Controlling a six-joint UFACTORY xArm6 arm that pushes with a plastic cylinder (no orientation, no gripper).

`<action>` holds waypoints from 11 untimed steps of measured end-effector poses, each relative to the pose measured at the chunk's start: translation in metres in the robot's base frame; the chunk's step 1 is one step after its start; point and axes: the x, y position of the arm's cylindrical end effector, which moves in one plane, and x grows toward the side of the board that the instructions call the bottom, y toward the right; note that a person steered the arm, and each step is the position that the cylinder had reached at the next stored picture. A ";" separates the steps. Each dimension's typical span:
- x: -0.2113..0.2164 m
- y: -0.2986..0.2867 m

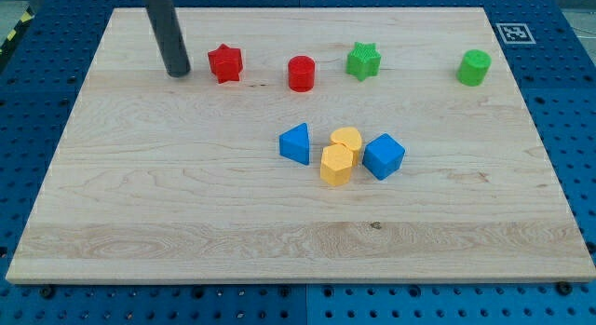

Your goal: Move the red star parallel left to the blue triangle

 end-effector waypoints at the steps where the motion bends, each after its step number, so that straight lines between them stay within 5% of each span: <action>1: -0.043 0.018; 2: -0.063 0.060; 3: -0.035 0.090; 6: 0.097 0.094; 8: 0.004 0.098; 9: 0.012 0.062; 11: 0.116 0.058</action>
